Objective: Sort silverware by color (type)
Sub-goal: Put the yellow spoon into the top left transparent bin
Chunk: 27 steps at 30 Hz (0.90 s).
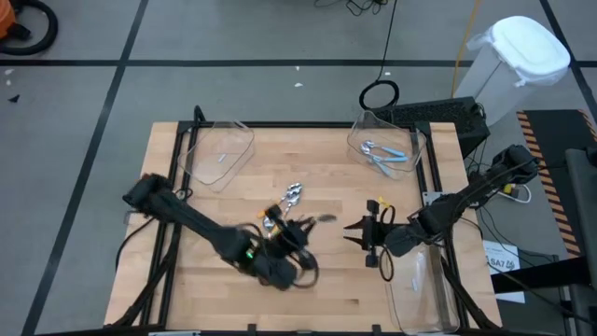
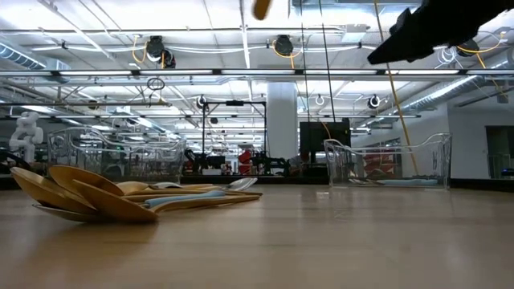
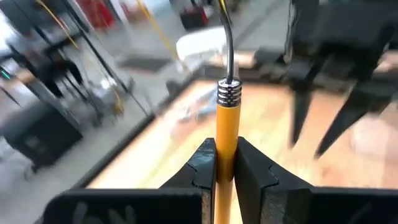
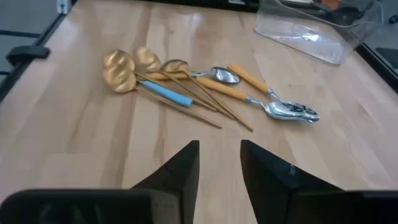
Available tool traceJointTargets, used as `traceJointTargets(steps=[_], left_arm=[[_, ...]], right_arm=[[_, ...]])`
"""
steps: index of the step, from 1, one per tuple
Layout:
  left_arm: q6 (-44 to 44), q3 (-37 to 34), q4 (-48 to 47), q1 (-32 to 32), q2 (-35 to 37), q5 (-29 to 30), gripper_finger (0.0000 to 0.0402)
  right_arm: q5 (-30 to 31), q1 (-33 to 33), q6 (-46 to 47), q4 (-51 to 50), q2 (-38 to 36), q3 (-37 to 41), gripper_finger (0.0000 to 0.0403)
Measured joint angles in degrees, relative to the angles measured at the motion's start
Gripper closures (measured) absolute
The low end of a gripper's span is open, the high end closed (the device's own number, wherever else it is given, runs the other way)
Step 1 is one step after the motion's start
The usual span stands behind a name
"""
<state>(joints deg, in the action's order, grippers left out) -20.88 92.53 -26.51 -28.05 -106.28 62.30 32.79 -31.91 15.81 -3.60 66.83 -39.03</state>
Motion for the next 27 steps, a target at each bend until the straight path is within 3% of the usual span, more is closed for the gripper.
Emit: traceJointTargets(steps=[6, 13, 18, 27], left_arm=[[-7.1, 0.0, -22.8, 3.9, 8.5, -8.0, 0.0371], [-8.7, 0.0, -41.5, 12.2, 15.2, -19.0, 0.0371], [-3.6, 0.0, -49.7, 21.5, 18.9, -28.7, 0.0367], [1.4, 0.0, -59.4, 39.6, 20.6, -37.1, 0.0361]], right_arm=[[0.0, -2.1, -0.7, -3.0, -3.7, 0.0, 0.0289], [0.0, -2.7, -3.2, -3.2, -4.2, 0.0, 0.0289], [0.1, -2.7, -6.8, -3.1, -4.2, 0.0, 0.0289], [0.2, -2.7, -12.7, -3.1, -4.2, 0.0, 0.0289]])
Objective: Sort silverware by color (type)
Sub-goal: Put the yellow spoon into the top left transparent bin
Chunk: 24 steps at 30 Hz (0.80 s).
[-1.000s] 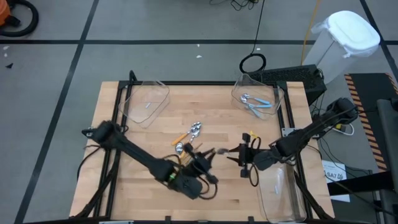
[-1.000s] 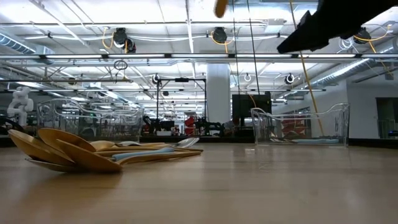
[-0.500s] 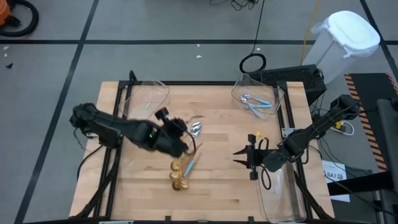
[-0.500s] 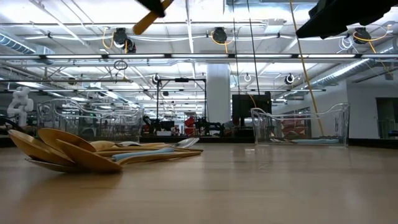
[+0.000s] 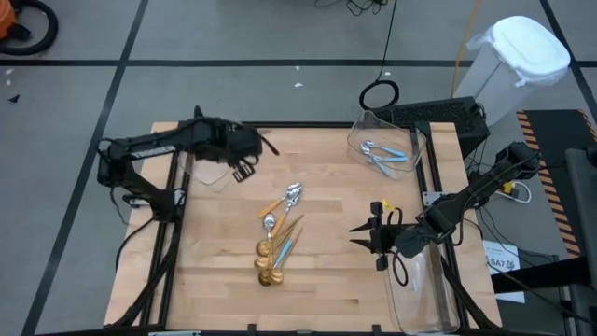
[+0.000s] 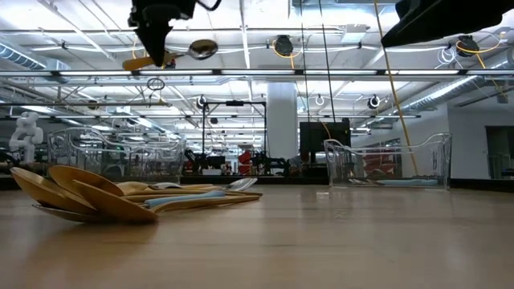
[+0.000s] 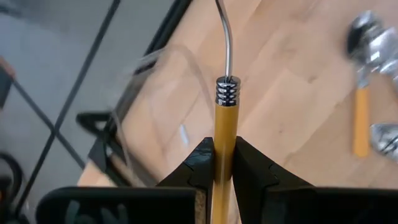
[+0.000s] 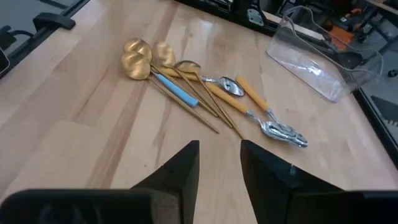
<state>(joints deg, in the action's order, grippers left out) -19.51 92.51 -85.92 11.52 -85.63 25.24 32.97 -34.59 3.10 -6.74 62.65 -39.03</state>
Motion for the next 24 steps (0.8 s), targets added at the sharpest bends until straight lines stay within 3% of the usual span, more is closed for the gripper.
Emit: traceJointTargets(steps=[10, 24], left_arm=[[7.0, -5.1, -0.6, 10.2, 0.3, -8.5, 0.0359], [7.9, -17.6, 2.7, 19.2, 0.3, -8.6, 0.0358]], right_arm=[[0.0, 0.0, -0.8, -2.7, 0.0, 0.0, 0.0289], [0.0, 0.0, -3.8, -3.6, 0.0, 0.0, 0.0289]])
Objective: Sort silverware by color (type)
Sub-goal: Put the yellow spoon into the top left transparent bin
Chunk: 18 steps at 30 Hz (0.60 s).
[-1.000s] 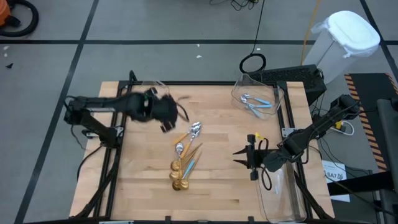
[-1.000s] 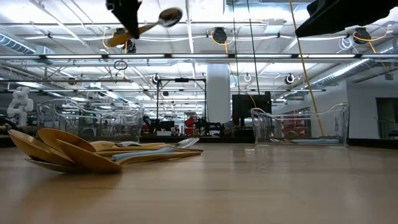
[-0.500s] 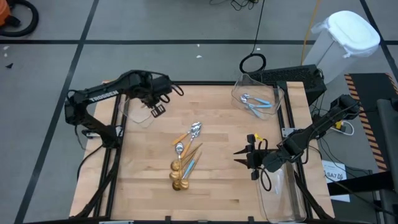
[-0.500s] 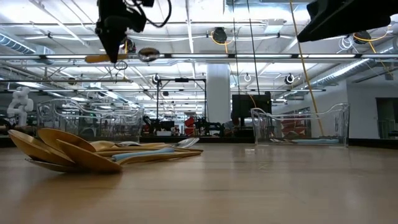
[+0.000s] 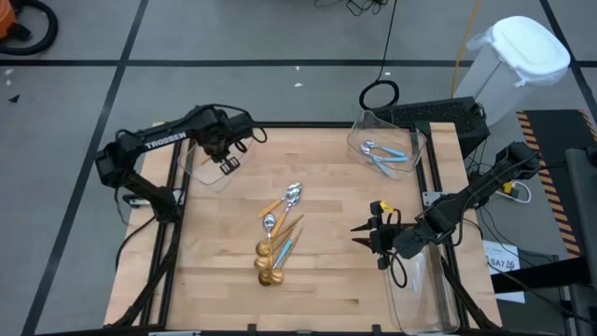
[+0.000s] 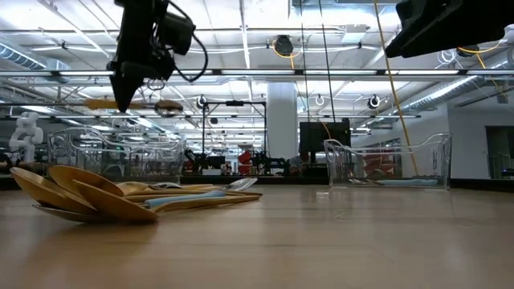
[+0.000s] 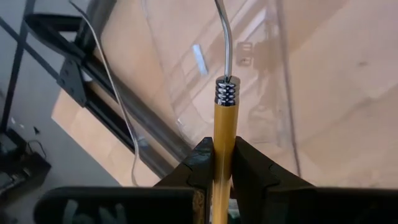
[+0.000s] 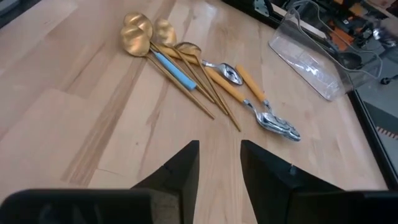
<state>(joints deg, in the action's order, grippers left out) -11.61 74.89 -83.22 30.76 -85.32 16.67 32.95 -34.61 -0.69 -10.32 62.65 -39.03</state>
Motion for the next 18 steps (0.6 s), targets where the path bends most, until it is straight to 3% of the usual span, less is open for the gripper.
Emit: traceJointTargets(steps=[9, 18], left_arm=[[0.0, -9.3, 6.8, 4.2, -0.1, 0.4, 0.0357], [-0.7, -10.3, 10.9, 4.3, -0.1, 3.2, 0.0357]], right_arm=[[0.0, 0.2, -2.1, 2.8, 0.0, 0.0, 0.0289], [0.2, 1.3, -4.6, 5.4, 0.0, 0.0, 0.0289]])
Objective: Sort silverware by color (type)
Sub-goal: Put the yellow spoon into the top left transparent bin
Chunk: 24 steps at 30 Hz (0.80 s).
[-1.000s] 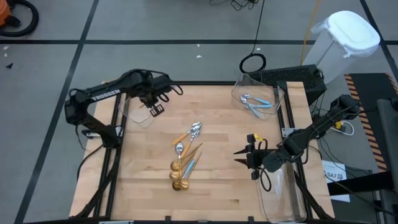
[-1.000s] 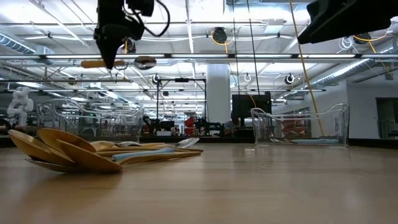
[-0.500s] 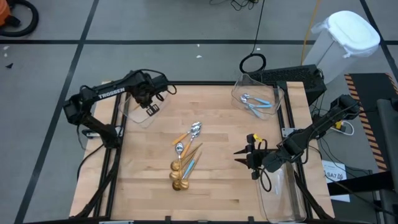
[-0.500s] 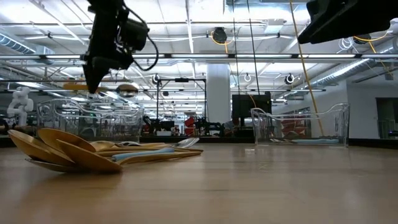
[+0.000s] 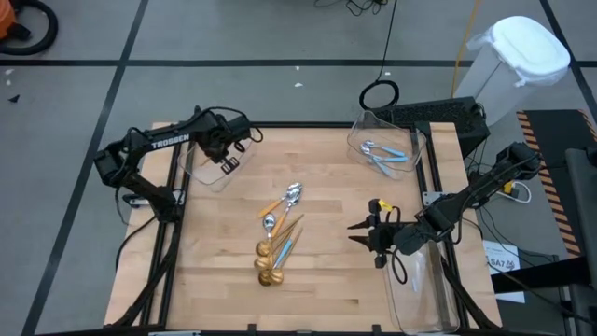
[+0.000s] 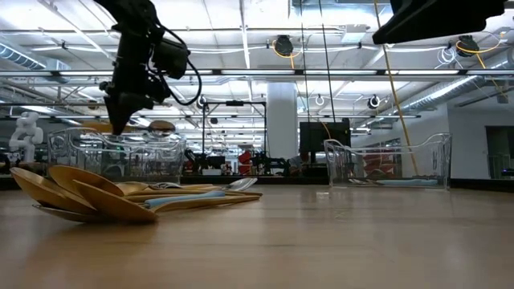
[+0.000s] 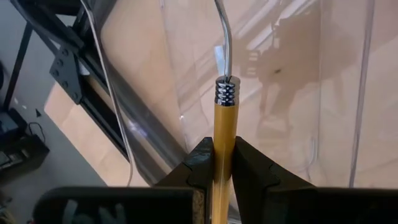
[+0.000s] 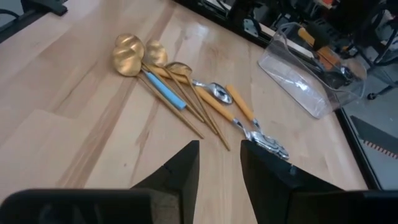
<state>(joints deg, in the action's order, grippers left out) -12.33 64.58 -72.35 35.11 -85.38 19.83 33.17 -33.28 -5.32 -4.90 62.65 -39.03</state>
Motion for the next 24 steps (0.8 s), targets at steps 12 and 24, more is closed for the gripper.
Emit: traceJointTargets(steps=[12, 24], left_arm=[[-2.2, 0.0, 2.3, -0.5, -0.5, 1.3, 0.0296], [-11.9, 0.6, 2.3, -5.9, -0.5, 2.2, 0.0264]], right_arm=[[-0.1, 0.0, -0.5, 0.2, 0.0, 0.0, 0.0289], [-0.1, 0.0, -0.5, 0.2, 0.0, 0.0, 0.0289]])
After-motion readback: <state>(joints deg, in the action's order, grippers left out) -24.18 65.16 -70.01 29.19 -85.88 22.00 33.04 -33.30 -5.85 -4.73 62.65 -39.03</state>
